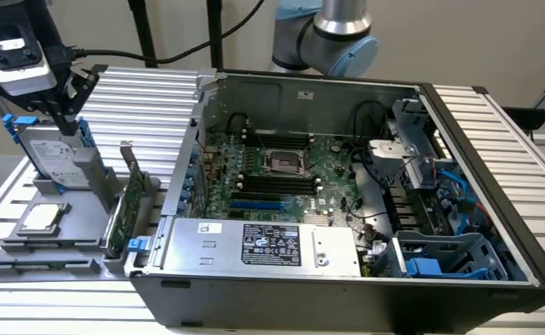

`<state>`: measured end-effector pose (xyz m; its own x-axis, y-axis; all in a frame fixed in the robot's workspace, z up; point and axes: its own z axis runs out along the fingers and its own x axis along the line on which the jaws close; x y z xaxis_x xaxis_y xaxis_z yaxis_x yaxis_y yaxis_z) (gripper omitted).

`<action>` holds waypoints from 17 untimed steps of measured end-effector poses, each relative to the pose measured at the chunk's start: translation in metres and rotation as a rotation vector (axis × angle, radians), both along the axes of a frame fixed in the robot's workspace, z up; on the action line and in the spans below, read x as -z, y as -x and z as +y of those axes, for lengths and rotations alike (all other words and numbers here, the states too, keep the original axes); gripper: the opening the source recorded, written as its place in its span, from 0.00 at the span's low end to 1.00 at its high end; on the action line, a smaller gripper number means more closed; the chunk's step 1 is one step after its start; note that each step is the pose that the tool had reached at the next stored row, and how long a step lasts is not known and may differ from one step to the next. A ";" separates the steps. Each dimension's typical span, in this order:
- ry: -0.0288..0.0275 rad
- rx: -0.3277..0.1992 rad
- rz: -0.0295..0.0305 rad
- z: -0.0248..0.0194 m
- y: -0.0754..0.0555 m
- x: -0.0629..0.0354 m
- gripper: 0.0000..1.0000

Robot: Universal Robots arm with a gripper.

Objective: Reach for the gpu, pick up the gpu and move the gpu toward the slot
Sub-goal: 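Reach for the gpu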

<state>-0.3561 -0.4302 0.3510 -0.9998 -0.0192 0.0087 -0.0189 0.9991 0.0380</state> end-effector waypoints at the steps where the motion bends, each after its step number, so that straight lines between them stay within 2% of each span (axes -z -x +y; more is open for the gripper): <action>1: 0.0000 0.000 0.0003 -0.0024 -0.003 0.0000 0.11; 4: 0.0001 0.000 0.0006 -0.0105 -0.013 0.0007 0.11; 11: 0.0001 0.000 0.0006 -0.0296 -0.026 0.0061 0.11; 14: 0.0000 0.000 -0.0008 -0.0363 -0.032 0.0102 0.11; 17: 0.0002 0.000 -0.0021 -0.0413 -0.039 0.0149 0.11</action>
<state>-0.3172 -0.4715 0.3361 -0.9998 -0.0191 0.0066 -0.0188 0.9991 0.0378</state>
